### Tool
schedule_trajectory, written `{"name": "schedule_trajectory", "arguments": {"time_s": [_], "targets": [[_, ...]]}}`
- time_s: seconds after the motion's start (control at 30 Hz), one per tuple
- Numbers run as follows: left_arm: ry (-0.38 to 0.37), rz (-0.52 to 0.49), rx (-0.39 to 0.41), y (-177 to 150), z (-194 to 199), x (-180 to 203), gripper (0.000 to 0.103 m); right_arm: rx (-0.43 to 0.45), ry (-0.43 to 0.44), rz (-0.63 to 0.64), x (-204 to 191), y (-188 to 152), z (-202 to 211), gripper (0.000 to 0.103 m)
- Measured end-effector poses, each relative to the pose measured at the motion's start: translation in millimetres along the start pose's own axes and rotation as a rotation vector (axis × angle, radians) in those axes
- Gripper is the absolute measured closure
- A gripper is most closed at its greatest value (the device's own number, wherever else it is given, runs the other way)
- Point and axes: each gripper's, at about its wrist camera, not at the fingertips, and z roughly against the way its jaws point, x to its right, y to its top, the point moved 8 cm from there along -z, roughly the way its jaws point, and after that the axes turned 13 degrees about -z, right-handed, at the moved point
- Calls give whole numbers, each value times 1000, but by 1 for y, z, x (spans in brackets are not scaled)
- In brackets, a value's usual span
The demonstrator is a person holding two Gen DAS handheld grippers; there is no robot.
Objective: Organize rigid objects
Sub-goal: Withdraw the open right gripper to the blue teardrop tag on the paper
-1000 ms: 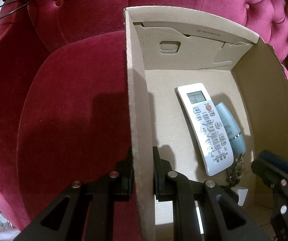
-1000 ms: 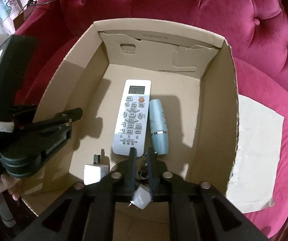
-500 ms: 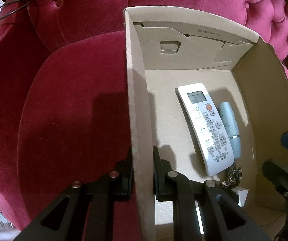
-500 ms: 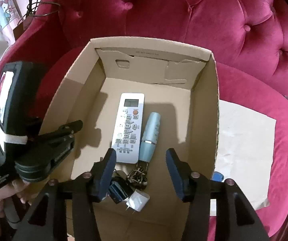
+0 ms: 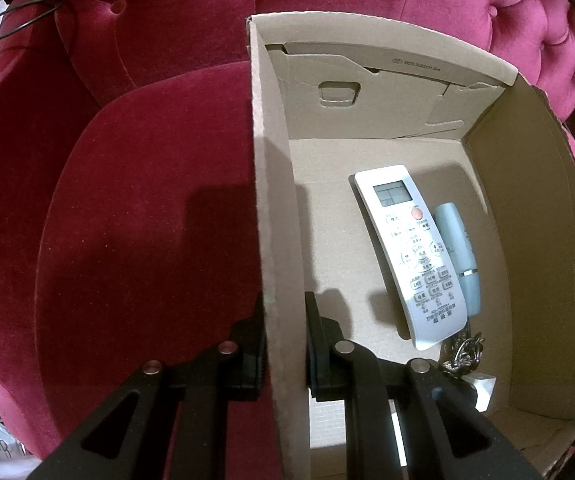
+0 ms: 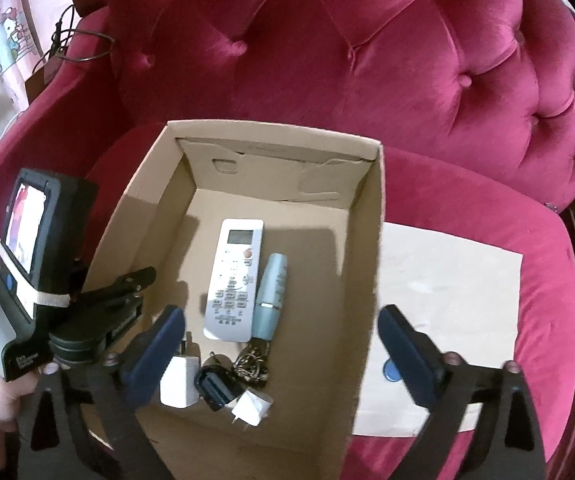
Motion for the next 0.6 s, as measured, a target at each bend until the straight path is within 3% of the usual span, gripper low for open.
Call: {"name": "schedule_trajectory", "arguments": {"time_s": [0.6], "targets": [[-3,2,1,-1,0,-3,87,51,-81,-92,75,20,18,2]]}}
